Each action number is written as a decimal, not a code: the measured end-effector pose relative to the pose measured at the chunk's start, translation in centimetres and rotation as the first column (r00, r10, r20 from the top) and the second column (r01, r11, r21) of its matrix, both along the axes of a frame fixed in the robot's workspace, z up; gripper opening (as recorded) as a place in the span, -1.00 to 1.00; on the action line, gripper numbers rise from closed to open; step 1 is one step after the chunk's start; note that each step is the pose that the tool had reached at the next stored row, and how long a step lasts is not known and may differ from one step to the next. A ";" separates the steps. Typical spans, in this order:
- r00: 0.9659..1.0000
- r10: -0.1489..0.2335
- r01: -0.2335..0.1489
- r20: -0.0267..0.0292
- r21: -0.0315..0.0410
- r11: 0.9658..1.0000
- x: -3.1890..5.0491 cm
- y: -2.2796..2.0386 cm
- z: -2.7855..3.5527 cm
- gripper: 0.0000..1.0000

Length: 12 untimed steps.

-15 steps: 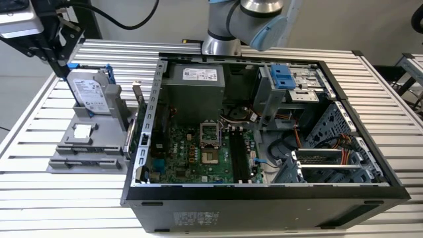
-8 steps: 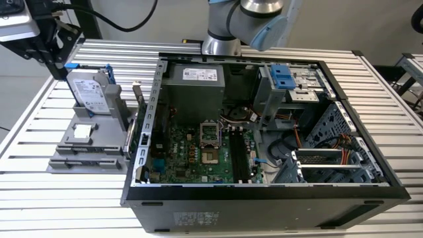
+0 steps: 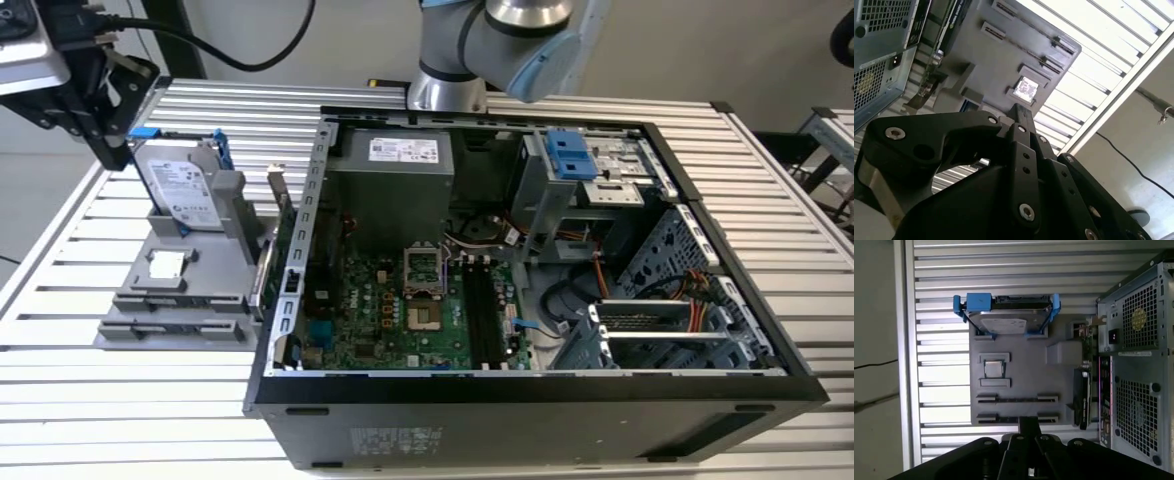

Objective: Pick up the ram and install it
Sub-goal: 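Pick up the ram and move it above insertion slot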

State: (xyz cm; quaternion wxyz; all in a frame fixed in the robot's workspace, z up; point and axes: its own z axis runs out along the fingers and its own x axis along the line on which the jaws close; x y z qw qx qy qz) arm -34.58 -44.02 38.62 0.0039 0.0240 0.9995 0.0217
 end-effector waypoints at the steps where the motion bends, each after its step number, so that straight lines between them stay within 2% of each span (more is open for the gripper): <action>1: 1.000 0.000 0.000 0.000 0.000 1.000 -0.01 -0.05 0.00 -1.00; 12: 1.000 0.000 0.000 0.000 0.000 1.000 -0.07 -0.51 -0.04 -1.00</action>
